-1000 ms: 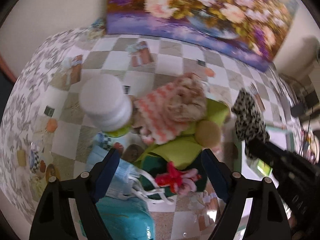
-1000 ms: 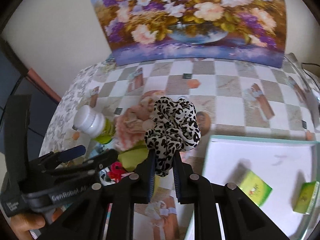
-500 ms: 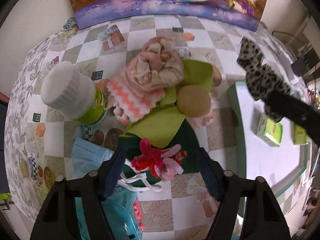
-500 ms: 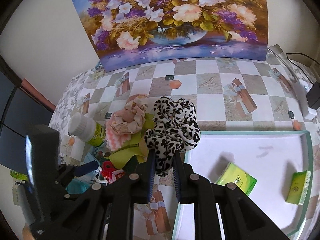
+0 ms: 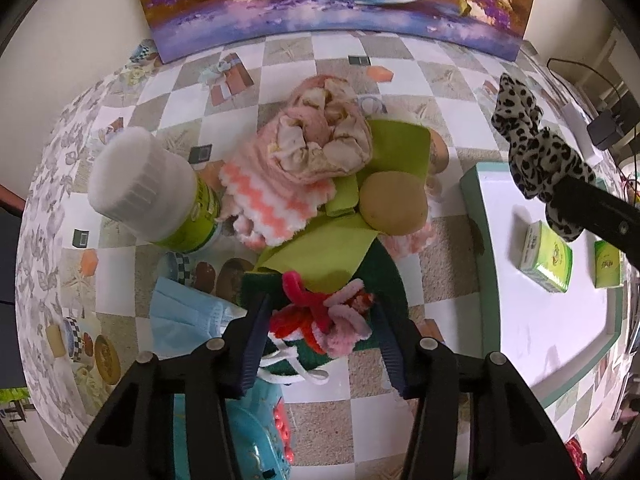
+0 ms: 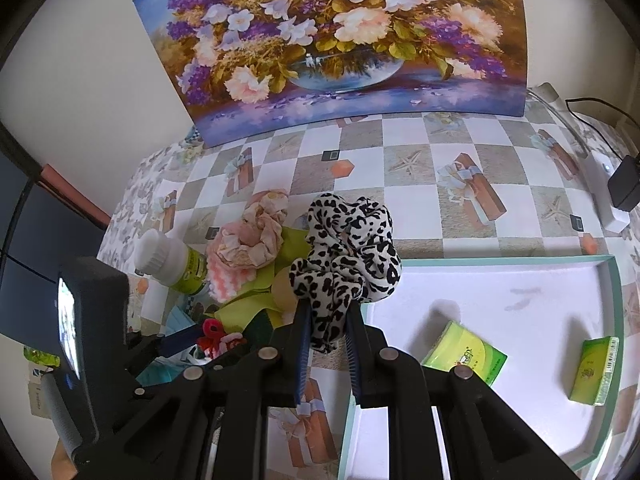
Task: Organize soft objects
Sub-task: 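Grasp the red fluffy toy with the left gripper while the right gripper holds the scrunchie, then carry the scrunchie and red toy into the white tray and release both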
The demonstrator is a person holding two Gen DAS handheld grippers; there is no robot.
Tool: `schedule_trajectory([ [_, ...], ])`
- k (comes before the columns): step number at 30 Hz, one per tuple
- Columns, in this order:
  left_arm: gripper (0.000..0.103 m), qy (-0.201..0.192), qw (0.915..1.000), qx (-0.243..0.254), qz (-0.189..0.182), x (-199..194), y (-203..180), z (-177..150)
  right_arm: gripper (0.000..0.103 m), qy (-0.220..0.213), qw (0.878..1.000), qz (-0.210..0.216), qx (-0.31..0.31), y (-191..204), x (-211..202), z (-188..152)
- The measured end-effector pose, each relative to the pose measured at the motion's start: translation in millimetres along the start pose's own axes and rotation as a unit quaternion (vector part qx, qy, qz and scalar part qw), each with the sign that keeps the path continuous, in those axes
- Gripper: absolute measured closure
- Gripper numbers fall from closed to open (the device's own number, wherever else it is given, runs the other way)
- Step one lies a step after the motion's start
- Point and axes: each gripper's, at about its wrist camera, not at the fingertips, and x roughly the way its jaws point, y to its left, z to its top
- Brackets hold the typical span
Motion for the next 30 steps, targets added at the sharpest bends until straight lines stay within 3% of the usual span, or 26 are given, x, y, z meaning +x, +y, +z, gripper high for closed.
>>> schedule_trajectory([
  [7, 0.052, -0.033, 0.9994, -0.012, 0.001, -21.0, 2.4, 3.8, 0.085, -0.017, 1.000, 0.005, 0.005, -4.2, -16.2, 2.7],
  [18, 0.052, -0.139, 0.9900, -0.024, -0.007, -90.2, -15.6, 14.4, 0.085, -0.072, 0.997, -0.026, 0.021, -30.0, -64.7, 11.1],
  [23, 0.052, -0.178, 0.9839, -0.016, -0.010, -111.8, -39.3, 18.3, 0.085, -0.090, 0.994, -0.046, 0.039, -54.3, -83.3, 11.3],
  [30, 0.052, -0.193, 0.9808, 0.011, -0.022, -115.8, -86.6, 23.4, 0.085, -0.103, 0.987, -0.094, 0.074, -104.1, -103.9, 6.9],
])
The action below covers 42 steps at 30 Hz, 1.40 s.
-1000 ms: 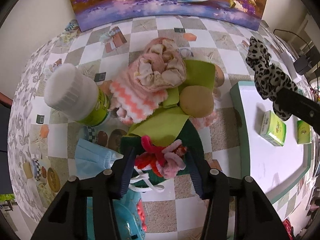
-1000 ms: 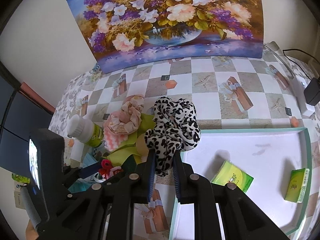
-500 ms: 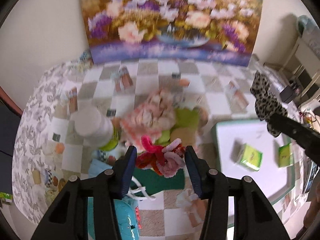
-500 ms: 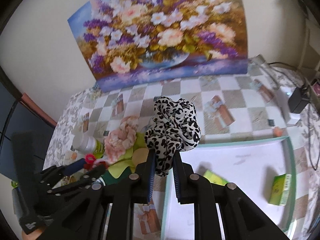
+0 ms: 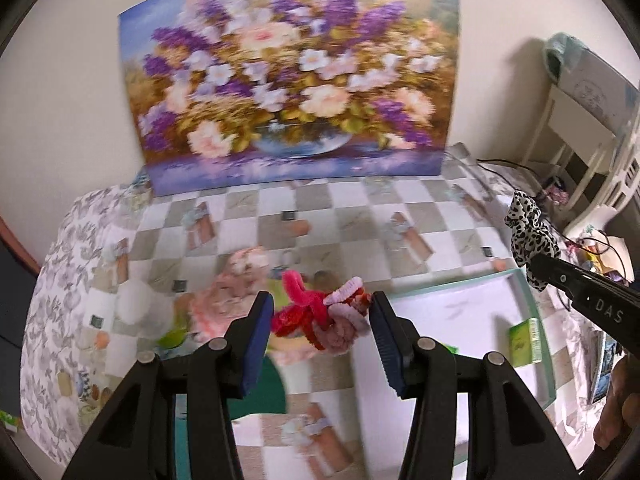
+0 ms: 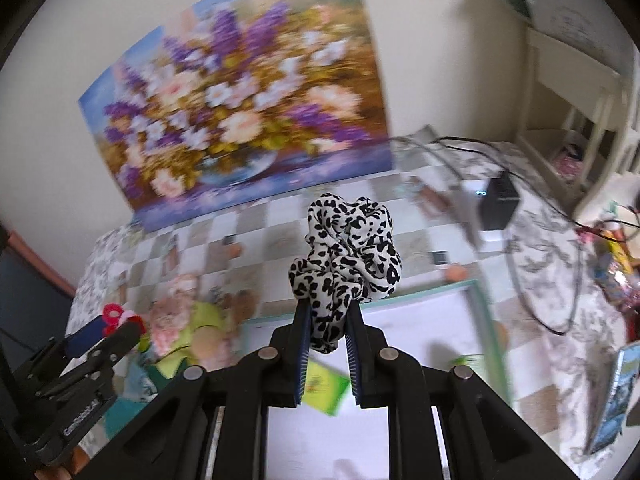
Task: Organize soft objects
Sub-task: 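Carry the scrunchie and red toy into the white tray and release both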
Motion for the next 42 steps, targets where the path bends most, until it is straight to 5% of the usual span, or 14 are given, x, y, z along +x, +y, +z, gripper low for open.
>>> schedule_trajectory([
  [14, 0.052, 0.029, 0.9962, 0.069, -0.045, 45.7, -110.2, -12.0, 0.085, 0.025, 0.998, -0.043, 0.038, -71.8, 17.3, -6.7],
  [22, 0.052, 0.100, 0.9905, 0.055, -0.077, 100.1, -134.8, -34.7, 0.085, 0.094, 0.993, -0.049, 0.051, -92.1, 68.0, -22.7],
  [42, 0.048, 0.144, 0.9817, 0.083, -0.093, 120.3, -163.0, -53.7, 0.077, 0.148, 0.986, -0.068, 0.037, -96.0, 103.1, -34.0],
])
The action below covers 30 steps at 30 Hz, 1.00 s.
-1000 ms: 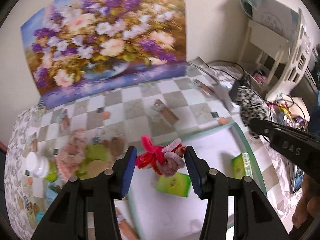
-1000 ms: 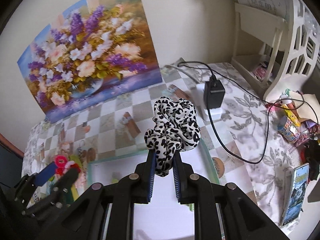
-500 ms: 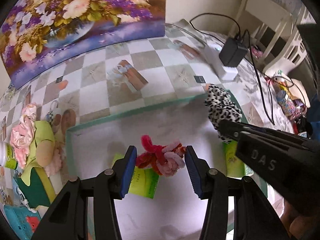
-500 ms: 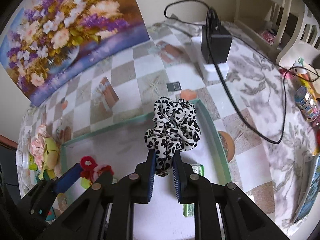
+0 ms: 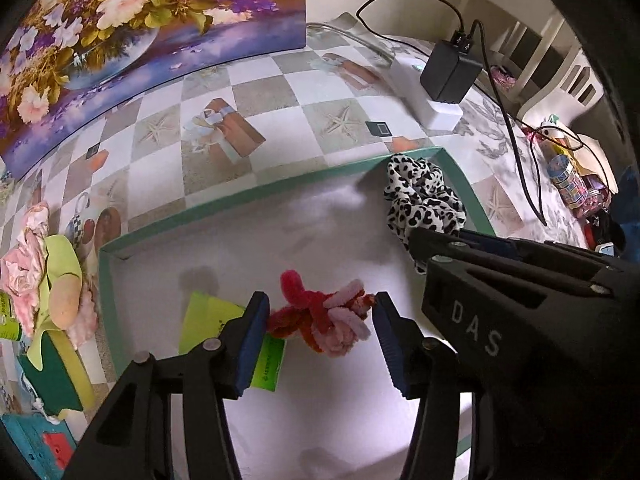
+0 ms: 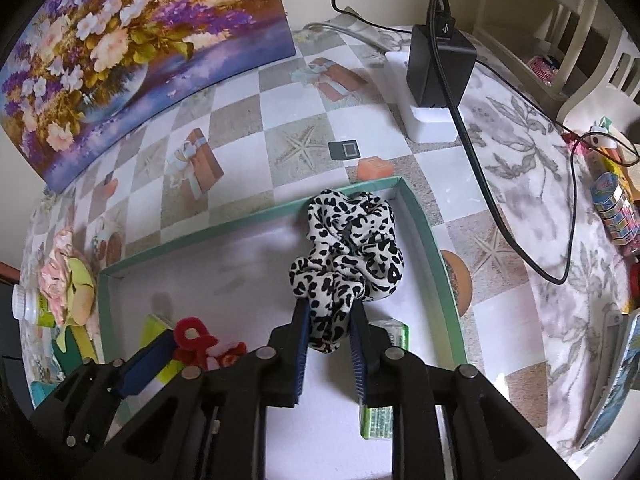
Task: Organize soft objects
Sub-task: 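Carry the scrunchie and red toy into the white tray and release both, then move both grippers back toward the pile of soft items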
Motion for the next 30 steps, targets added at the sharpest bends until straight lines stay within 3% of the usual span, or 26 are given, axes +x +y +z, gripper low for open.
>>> schedule_trajectory([
  [5, 0.045, 0.004, 0.9999, -0.008, -0.010, -3.6, 1.9, 1.0, 0.067, -0.003, 1.000, -0.004, -0.001, -0.4, -7.6, 1.7],
  [8, 0.040, 0.001, 0.9999, -0.011, -0.012, -9.9, 2.2, 2.7, 0.067, -0.011, 1.000, -0.005, -0.002, -0.1, -17.0, 2.7],
  [11, 0.038, 0.000, 0.9998, -0.017, -0.008, -16.0, 4.9, 4.7, 0.065, -0.029, 1.000, 0.000, -0.001, 0.4, -32.5, 5.2],
  [14, 0.037, -0.004, 0.9996, -0.026, -0.007, -23.1, 9.9, 7.0, 0.057, -0.051, 0.999, -0.001, -0.003, 1.8, -49.7, 7.0],
  [18, 0.037, -0.018, 0.9988, -0.045, 0.002, -37.8, 21.9, 10.4, 0.058, -0.078, 0.997, -0.003, -0.006, 4.1, -71.5, 8.8],
  [24, 0.036, -0.033, 0.9951, -0.094, 0.002, -54.3, 55.1, 12.9, 0.055, -0.093, 0.996, 0.002, -0.001, 2.9, -80.6, 10.3],
  [28, 0.026, -0.048, 0.9889, -0.140, 0.013, -66.4, 92.1, 11.0, 0.049, -0.090, 0.996, -0.001, 0.002, 1.2, -75.6, 10.0],
  [30, 0.025, -0.055, 0.9847, -0.163, 0.028, -72.3, 112.9, 8.7, 0.048, -0.085, 0.996, -0.005, 0.000, 2.7, -71.8, 9.3],
])
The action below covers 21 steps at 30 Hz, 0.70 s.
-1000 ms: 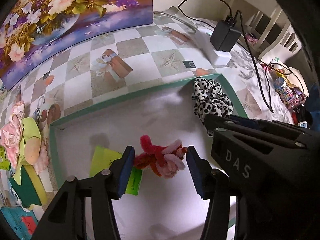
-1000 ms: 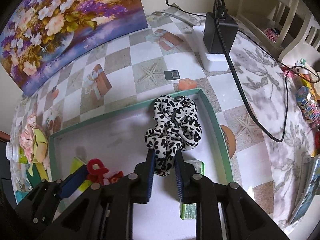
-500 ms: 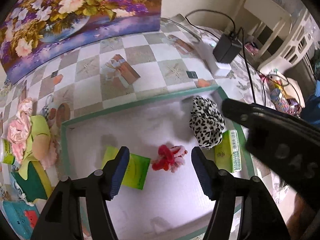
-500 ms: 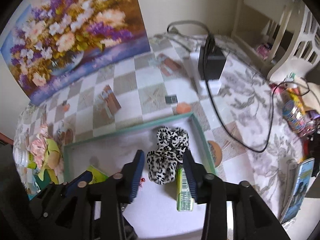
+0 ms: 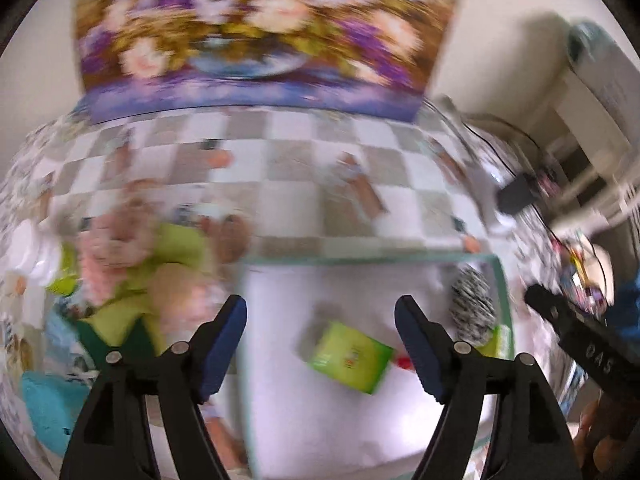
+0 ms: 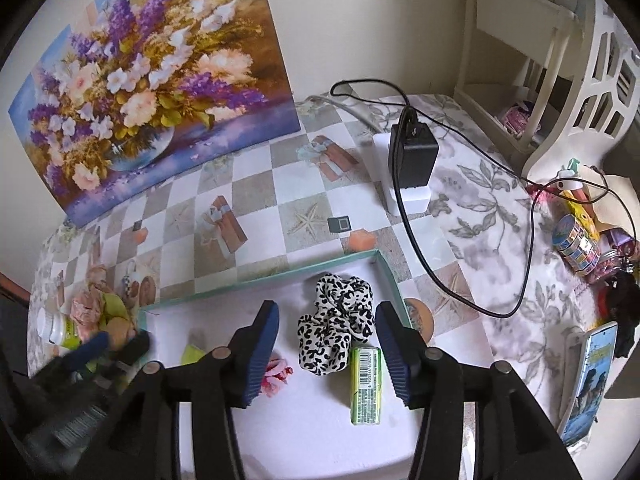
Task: Organize soft objects
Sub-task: 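Move both grippers back toward the pile of soft items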
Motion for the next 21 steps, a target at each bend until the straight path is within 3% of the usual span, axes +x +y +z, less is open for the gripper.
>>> schedule_trajectory([
  [2, 0.024, -0.011, 0.9994, -0.024, 0.020, -5.3, 24.0, 5.0, 0.041, 0.004, 1.000, -0.004, -0.004, 3.2, 3.9, -1.2],
  [4, 0.015, -0.019, 0.9979, -0.042, 0.045, -9.6, 46.2, 7.8, 0.035, 0.005, 1.000, -0.008, -0.012, 9.5, 7.2, -2.3],
  [10, 0.010, -0.030, 0.9882, -0.085, 0.124, -13.1, 104.5, 3.7, 0.027, 0.013, 1.000, 0.003, -0.026, 29.9, 15.4, -7.0],
  [15, 0.005, -0.039, 0.9813, -0.131, 0.136, -20.2, 144.2, -3.3, 0.018, 0.015, 0.998, 0.004, -0.067, 61.5, 19.8, -13.8],
  [17, 0.002, -0.051, 0.9775, -0.149, 0.140, -26.7, 158.9, -3.5, 0.002, 0.016, 0.997, 0.010, -0.075, 71.5, 20.9, -16.2],
  [21, 0.000, -0.075, 0.9705, -0.178, 0.144, -39.3, 181.5, -5.2, 0.000, 0.012, 0.995, 0.024, -0.093, 95.1, 21.8, -20.7],
])
